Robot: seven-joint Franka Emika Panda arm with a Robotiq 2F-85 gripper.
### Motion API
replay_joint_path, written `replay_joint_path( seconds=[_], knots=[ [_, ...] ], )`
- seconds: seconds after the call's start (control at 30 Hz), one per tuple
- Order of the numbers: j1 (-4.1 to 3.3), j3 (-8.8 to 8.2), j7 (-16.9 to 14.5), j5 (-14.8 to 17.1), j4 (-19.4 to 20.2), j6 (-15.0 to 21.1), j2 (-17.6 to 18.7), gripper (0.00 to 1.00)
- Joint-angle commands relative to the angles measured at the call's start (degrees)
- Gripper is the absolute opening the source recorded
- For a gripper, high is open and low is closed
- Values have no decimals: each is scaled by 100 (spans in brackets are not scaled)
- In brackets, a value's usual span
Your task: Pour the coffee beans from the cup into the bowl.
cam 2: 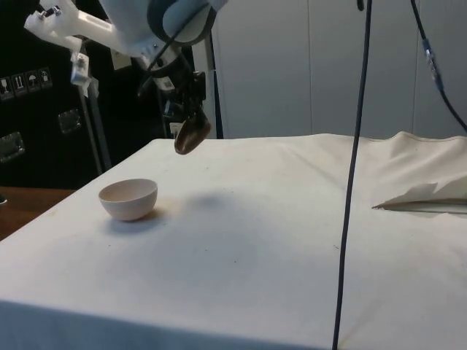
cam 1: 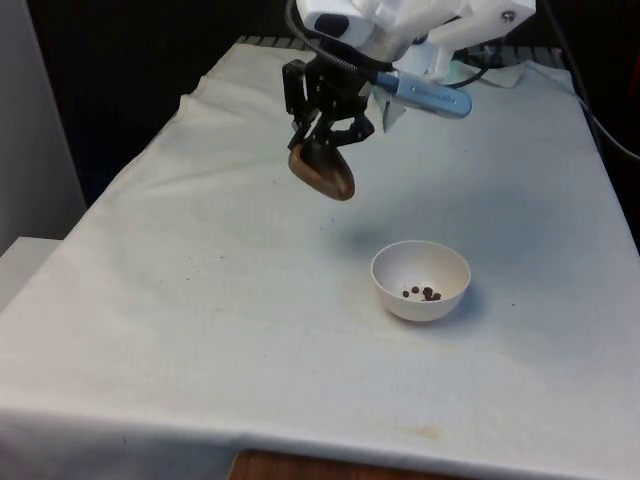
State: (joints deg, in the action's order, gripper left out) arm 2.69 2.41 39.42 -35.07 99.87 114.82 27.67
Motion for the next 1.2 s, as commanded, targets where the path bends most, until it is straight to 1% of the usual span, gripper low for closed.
replay_joint_path(
  seconds=[0.0,0.2,0.23,0.27,0.47,0.5,0.53,0.73,0.77,0.8,1.03,1.07,1.1,1.17],
  knots=[
    [23,-6,-57,-29,52,189,11,11],
    [23,-80,-223,-52,155,539,52,11],
    [0,-86,-189,-23,126,418,46,11],
    [23,-92,-246,-52,172,590,57,11],
    [34,-178,-424,-17,292,894,74,11],
    [0,-201,-384,-23,252,785,86,11],
    [40,-189,-447,-11,304,940,74,11],
    [57,-304,-630,34,441,1249,57,11],
    [0,-344,-573,0,395,1157,86,11],
    [57,-321,-659,46,458,1283,52,11],
    [63,-458,-905,201,533,1616,74,11],
    [0,-493,-831,149,481,1478,86,11],
    [57,-476,-928,218,544,1656,80,11],
    [57,-527,-1020,264,602,1816,109,11]
  ],
)
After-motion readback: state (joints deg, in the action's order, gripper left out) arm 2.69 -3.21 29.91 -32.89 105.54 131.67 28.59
